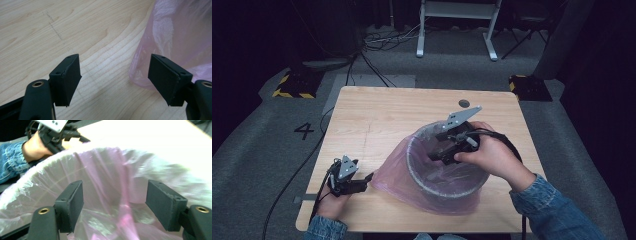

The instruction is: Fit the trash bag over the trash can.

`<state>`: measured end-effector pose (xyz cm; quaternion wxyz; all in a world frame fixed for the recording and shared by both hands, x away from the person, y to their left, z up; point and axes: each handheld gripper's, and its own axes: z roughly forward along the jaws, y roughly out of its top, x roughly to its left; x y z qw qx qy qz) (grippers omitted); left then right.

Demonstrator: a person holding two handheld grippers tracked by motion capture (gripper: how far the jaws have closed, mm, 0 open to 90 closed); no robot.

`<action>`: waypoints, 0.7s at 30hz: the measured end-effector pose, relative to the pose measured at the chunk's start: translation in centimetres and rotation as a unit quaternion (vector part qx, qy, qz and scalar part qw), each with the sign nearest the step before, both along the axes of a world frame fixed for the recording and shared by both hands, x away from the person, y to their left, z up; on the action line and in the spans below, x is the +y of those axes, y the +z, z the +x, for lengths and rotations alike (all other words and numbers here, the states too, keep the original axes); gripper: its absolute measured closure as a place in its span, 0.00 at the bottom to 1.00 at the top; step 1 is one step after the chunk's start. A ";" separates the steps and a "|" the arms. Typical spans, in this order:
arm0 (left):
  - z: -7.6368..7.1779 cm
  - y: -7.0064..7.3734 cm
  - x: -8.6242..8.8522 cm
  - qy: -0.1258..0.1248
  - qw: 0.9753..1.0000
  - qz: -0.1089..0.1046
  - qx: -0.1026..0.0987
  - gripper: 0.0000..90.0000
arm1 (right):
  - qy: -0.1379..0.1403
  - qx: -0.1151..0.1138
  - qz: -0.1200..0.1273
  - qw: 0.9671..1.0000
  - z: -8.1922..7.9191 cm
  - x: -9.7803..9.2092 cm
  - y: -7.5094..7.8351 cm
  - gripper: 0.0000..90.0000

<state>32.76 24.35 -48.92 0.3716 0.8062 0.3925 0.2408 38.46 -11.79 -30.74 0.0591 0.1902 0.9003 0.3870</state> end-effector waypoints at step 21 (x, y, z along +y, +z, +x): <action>-0.6 -1.1 1.9 0.061 0.997 0.029 0.044 0.32 | -0.158 -0.048 0.041 0.985 2.0 -11.7 1.7 0.35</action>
